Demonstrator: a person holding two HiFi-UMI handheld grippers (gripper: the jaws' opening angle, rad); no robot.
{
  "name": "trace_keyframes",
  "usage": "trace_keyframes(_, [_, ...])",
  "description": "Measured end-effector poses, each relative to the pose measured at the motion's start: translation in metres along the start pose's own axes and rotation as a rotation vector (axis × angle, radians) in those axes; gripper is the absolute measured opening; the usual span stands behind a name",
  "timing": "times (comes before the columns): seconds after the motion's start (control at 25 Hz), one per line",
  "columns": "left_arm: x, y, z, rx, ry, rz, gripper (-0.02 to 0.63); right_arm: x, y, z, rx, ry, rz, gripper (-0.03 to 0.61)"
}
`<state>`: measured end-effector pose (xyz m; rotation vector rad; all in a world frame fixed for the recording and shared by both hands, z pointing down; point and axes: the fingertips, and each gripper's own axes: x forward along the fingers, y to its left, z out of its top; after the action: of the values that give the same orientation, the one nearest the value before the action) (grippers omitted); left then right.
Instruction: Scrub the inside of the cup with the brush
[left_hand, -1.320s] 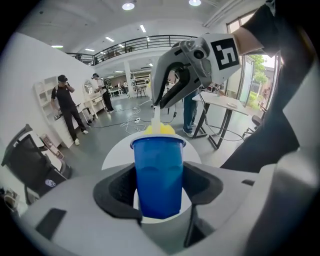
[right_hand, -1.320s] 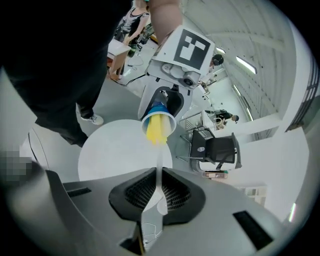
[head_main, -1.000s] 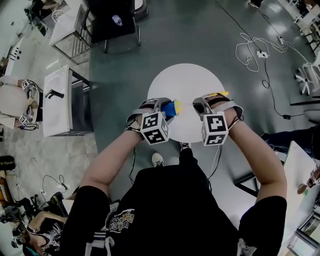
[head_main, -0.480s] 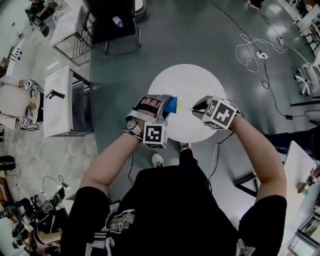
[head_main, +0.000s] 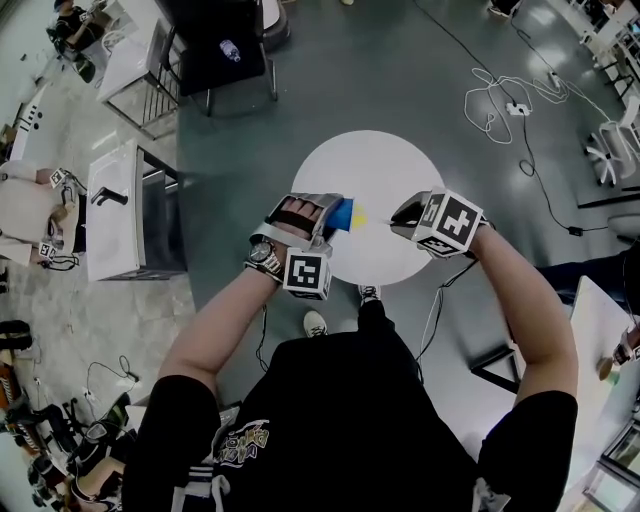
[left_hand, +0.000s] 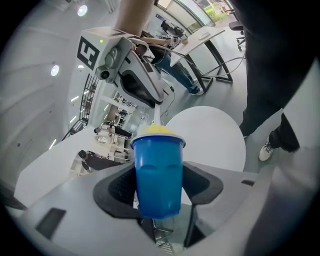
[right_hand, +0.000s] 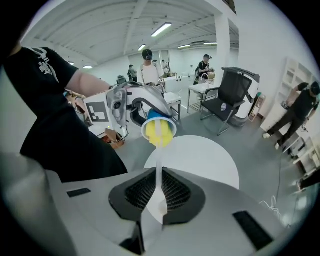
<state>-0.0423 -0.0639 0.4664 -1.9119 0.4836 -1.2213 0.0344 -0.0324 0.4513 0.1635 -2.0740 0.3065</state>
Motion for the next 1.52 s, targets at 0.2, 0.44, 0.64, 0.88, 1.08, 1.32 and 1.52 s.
trace_keyframes(0.2, [-0.003,-0.001,-0.008,-0.043,0.014,-0.029,0.262,-0.009,-0.001,-0.013,-0.028,0.040,-0.031,0.049])
trace_keyframes(0.44, [0.001,-0.017,-0.026,-0.148,0.051,-0.091,0.262,-0.015,-0.004,-0.022,-0.127,0.113,-0.100,0.049])
trace_keyframes(0.64, [-0.001,-0.025,-0.021,-0.244,0.013,-0.162,0.262,-0.013,-0.004,-0.009,-0.413,0.201,-0.268,0.049])
trace_keyframes(0.88, [-0.001,-0.030,-0.010,-0.376,-0.015,-0.249,0.262,-0.010,-0.009,0.017,-0.780,0.277,-0.514,0.049])
trace_keyframes(1.08, [-0.001,-0.030,-0.014,-0.559,-0.028,-0.335,0.262,-0.003,-0.005,0.031,-0.908,0.301,-0.603,0.048])
trace_keyframes(1.32, [0.002,-0.036,-0.017,-0.595,0.002,-0.362,0.262,0.009,-0.002,0.040,-0.986,0.325,-0.642,0.048])
trace_keyframes(1.52, [0.003,-0.038,-0.020,-0.603,-0.006,-0.349,0.262,0.012,-0.003,0.037,-0.968,0.306,-0.617,0.049])
